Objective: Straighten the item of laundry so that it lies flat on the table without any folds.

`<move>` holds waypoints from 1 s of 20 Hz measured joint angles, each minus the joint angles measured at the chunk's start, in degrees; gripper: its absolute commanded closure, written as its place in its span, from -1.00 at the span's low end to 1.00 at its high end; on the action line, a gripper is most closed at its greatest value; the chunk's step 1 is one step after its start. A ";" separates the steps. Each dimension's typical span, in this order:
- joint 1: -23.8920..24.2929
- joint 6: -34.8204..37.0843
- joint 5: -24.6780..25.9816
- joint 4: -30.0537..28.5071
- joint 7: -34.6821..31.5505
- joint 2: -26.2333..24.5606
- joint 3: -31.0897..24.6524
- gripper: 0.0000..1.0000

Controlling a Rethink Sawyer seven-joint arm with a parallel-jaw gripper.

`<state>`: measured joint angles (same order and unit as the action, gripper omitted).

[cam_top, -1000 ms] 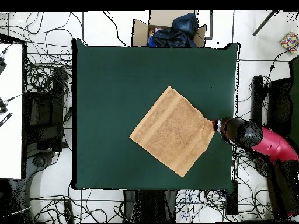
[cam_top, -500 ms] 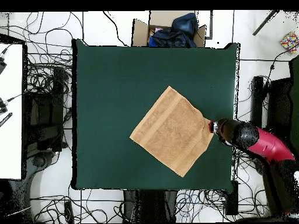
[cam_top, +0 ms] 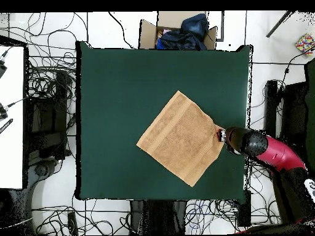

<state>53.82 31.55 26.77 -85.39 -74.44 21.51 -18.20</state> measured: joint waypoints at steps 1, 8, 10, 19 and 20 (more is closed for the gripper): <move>0.01 0.00 -0.01 0.00 0.00 -0.01 -0.01 -1.00; 0.08 0.04 -0.01 0.06 0.00 -0.08 -0.09 -1.00; 0.13 0.04 -0.01 0.06 0.00 -0.09 -0.14 -1.00; 0.69 0.14 0.48 0.11 0.00 -0.08 -0.81 1.00; 0.69 0.14 0.48 0.11 0.00 -0.07 -0.81 1.00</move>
<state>54.51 31.70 27.26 -85.29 -74.44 21.44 -19.01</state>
